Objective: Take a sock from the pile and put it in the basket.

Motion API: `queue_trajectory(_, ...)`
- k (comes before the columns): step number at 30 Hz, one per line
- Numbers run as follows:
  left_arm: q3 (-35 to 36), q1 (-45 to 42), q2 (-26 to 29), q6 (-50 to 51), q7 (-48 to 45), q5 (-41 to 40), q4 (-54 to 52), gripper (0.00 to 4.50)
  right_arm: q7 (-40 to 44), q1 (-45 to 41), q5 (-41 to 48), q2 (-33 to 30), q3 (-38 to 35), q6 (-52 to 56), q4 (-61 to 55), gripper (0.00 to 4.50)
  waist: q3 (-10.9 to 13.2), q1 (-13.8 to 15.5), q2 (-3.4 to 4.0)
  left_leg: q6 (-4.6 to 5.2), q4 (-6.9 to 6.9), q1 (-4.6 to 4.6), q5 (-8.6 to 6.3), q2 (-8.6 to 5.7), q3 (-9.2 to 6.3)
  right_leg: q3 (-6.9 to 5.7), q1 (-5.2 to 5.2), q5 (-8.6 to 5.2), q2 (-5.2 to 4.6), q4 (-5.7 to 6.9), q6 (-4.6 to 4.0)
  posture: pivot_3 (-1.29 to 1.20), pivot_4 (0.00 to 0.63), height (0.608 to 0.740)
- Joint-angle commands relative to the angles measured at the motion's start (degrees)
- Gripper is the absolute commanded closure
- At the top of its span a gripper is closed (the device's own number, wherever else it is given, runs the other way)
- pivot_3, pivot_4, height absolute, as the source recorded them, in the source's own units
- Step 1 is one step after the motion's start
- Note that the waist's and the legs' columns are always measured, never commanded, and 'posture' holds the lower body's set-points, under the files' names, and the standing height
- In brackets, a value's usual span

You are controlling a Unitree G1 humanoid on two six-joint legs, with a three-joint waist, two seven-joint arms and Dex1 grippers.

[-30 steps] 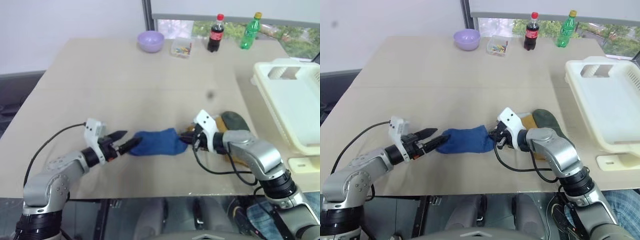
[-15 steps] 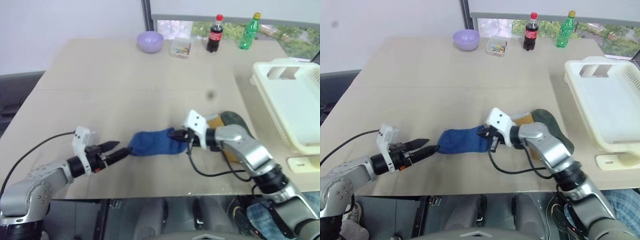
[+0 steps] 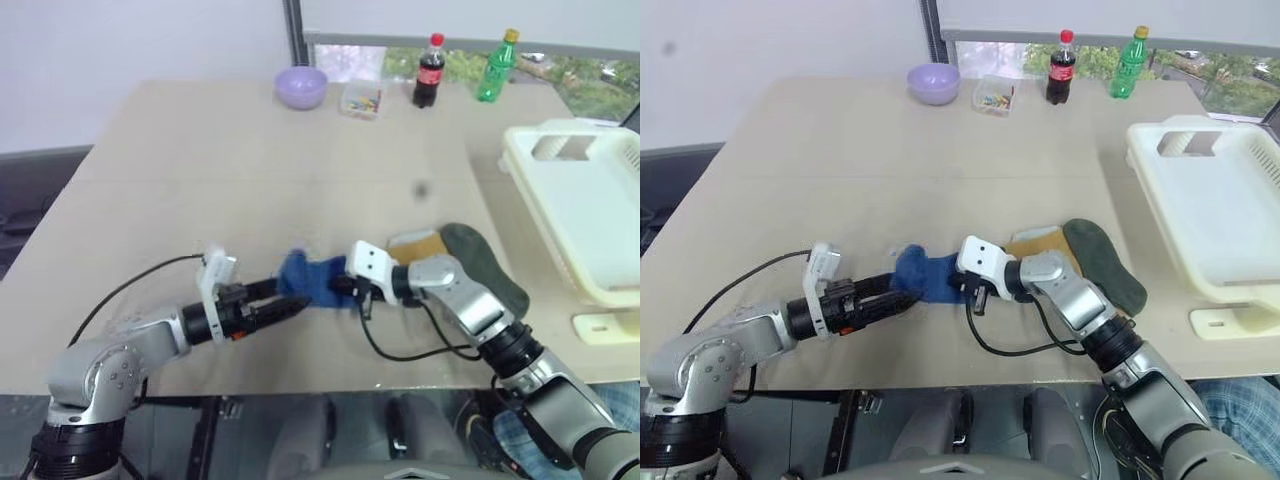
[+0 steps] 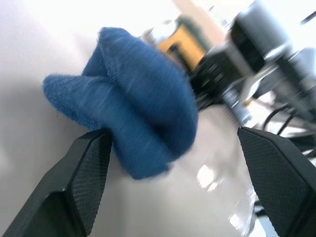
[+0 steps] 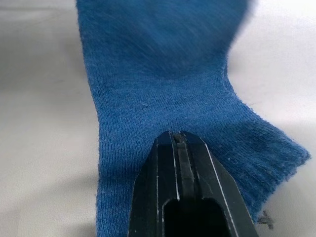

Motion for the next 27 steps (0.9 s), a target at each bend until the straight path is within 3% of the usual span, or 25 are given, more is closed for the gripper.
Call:
queue_trajectory(1,-0.30,-3.85,-1.23,-1.37,-0.30,-2.68,-2.65,0.22,-0.38,1.84,-1.18,-0.72,-0.75,2.40,-1.13,4.48,-0.01,0.08,-0.02,0.00,0.01,0.00,0.00,-0.01,-0.01,-0.01,0.01,0.00,0.00,-0.01,0.00,0.00,0.150,0.740)
queue_trajectory(13,-13.39,-8.75,-5.79,-10.67,-4.32,9.74,7.26,0.22,-1.14,5.73,-0.34,-3.57,-4.01,7.05,-10.40,4.48,0.01,0.20,-0.02,0.01,-0.05,0.04,-0.01,-0.07,0.07,0.07,0.08,0.00,0.02,-0.05,0.02,0.00,0.150,0.740)
queue_trajectory(16,-8.67,-9.26,-6.27,-9.78,-3.03,6.70,6.97,0.22,-1.63,6.59,-0.92,-4.62,-4.32,7.98,-11.39,4.48,0.02,0.15,-0.03,0.02,-0.06,0.02,-0.01,-0.05,0.04,0.05,0.07,0.00,0.02,-0.06,0.02,0.00,0.150,0.740)
queue_trajectory(21,2.19,-1.00,2.89,-6.61,-4.05,4.29,3.10,0.22,-2.70,5.69,-2.20,-3.12,-3.48,6.49,-7.67,4.48,0.02,-1.09,-0.03,0.01,-0.17,0.06,-0.01,0.08,0.13,0.18,-0.01,-0.02,0.13,-0.04,0.00,0.00,0.150,0.740)
queue_trajectory(27,4.18,5.59,8.14,-3.43,-1.95,6.27,2.51,0.22,-2.00,4.51,-2.80,-1.76,-3.00,4.24,-4.55,4.48,-0.05,-0.42,-0.17,0.02,-0.23,0.17,-0.01,0.05,0.15,0.16,0.04,-0.08,0.04,-0.13,-0.08,0.00,0.150,0.740)
